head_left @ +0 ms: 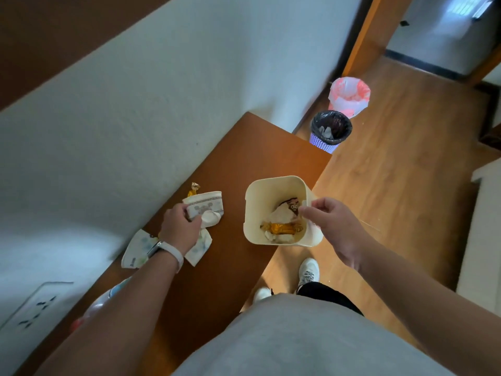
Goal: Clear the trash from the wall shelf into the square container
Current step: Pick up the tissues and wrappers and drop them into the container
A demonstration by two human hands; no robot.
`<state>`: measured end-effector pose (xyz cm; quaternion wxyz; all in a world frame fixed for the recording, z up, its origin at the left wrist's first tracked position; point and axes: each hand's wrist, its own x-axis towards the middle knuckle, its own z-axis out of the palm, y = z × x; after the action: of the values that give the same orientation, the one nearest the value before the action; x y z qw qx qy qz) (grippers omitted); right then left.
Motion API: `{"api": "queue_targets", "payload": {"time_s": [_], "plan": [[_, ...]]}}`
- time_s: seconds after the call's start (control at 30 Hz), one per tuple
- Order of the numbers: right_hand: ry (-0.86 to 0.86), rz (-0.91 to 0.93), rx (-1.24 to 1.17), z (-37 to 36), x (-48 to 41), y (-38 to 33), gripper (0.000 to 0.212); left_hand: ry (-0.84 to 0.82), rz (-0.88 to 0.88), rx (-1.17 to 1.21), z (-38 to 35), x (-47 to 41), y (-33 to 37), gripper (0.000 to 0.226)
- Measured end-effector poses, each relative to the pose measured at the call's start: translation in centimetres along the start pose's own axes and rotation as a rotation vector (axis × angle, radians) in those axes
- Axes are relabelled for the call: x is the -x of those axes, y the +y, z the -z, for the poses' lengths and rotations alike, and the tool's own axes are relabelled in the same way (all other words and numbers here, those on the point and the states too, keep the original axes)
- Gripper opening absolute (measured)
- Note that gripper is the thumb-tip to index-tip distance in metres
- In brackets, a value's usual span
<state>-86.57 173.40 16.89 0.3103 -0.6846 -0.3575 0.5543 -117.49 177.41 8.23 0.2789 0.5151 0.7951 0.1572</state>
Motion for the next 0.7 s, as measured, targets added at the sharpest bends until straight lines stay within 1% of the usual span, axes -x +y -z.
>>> {"api": "queue_targets", "payload": {"time_s": [0.07, 0.17, 0.27, 0.33, 0.43, 0.53, 0.7], "plan": [[0.008, -0.005, 0.001, -0.2, 0.4, 0.1, 0.052, -0.010, 0.013, 0.005, -0.3, -0.9, -0.4, 0.045], [0.023, -0.016, -0.014, -0.3, 1.0, 0.2, 0.042, -0.037, 0.046, 0.050, -0.8, -2.3, -0.9, 0.058], [0.046, -0.020, -0.023, -0.4, 1.4, 0.1, 0.053, -0.070, 0.088, 0.083, -1.7, -3.3, -1.4, 0.064], [0.062, -0.016, -0.035, -0.5, 1.6, 0.1, 0.052, -0.068, 0.093, 0.118, -1.7, -3.2, -0.9, 0.062], [0.089, -0.040, -0.038, -0.4, 1.9, 0.5, 0.040, -0.054, 0.074, 0.170, -1.9, -3.0, -0.1, 0.062], [0.101, -0.058, -0.058, -0.3, 2.1, 0.9, 0.028, -0.039, 0.069, 0.265, -2.3, -2.6, 0.5, 0.054], [0.124, -0.075, -0.071, -0.5, 2.4, 1.3, 0.024, -0.025, -0.025, 0.370, -1.7, -1.5, 1.8, 0.039]]}}
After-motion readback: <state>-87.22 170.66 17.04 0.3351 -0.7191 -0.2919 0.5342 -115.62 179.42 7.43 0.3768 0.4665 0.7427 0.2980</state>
